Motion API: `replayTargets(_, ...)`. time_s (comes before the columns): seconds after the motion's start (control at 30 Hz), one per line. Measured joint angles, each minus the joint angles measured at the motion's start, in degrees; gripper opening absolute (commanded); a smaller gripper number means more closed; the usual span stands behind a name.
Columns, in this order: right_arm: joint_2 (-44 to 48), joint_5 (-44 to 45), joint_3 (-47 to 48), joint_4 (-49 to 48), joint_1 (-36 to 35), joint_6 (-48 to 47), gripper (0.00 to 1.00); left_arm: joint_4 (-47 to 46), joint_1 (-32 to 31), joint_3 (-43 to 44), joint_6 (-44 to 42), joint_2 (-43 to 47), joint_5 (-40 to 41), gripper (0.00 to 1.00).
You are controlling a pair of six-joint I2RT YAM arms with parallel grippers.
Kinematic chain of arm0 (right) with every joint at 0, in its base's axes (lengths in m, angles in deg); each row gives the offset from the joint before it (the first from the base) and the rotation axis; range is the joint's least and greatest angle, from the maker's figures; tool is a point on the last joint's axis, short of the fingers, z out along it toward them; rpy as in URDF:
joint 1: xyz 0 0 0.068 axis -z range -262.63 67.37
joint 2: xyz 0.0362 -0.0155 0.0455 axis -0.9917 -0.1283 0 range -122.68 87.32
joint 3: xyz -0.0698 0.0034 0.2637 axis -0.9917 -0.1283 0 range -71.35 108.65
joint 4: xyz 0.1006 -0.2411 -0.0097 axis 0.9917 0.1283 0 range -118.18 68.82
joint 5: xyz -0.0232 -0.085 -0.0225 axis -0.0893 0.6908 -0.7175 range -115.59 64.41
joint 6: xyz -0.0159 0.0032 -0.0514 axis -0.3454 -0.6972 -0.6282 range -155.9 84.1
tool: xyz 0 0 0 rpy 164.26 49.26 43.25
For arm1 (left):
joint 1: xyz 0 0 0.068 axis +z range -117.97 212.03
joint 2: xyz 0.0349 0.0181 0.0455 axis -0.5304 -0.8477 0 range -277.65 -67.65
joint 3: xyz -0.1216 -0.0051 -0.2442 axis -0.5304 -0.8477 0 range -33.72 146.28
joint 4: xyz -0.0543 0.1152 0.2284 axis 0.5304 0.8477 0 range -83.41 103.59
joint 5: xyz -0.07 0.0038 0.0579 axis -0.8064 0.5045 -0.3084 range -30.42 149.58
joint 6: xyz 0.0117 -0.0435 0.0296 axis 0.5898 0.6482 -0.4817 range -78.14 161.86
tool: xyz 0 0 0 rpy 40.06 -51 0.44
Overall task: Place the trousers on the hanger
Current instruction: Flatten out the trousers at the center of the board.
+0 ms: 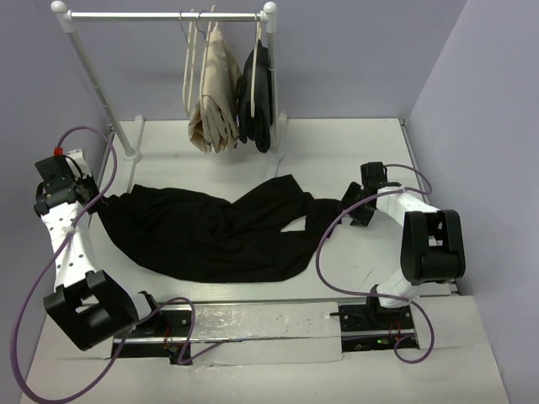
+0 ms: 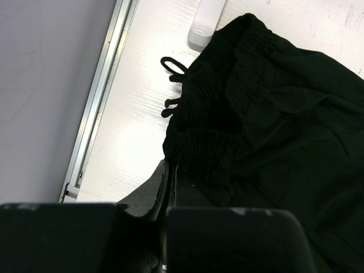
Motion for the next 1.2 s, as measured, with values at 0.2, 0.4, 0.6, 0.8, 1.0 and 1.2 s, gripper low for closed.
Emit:
replayTargets(0.2, -1.1, -4.6, 0.9, -3.7, -0.9, 1.2, 0.70, -0.2, 0.0, 0.0, 0.4, 0.0, -0.1, 0.00)
replayTargets(0.4, -8.0, -6.0, 4.0, -7.0, -3.2, 1.7, 0.18, -0.4, 0.0, 0.0, 0.7, 0.0, -0.2, 0.00)
replayTargets(0.6, -6.2, -5.7, 3.7, -6.7, -3.2, 2.0, 0.00, -0.4, 0.0, 0.0, 0.7, 0.0, -0.2, 0.00)
replayTargets(0.8, 8.9, -1.5, 3.3, -1.7, -1.9, 0.6, 0.00, -1.4, 0.1, 0.0, 0.7, -0.2, -0.2, 0.00)
replayTargets(1.0, 22.3, 6.6, 7.8, 10.0, 0.0, -1.4, 0.00, -2.2, 0.1, 0.0, 0.7, -1.2, -0.3, 0.00)
replayTargets(1.2, 30.8, 10.3, 15.1, 21.7, -0.2, -1.8, 0.00, -2.3, 0.1, 0.7, 0.7, -3.3, -0.3, 0.00)
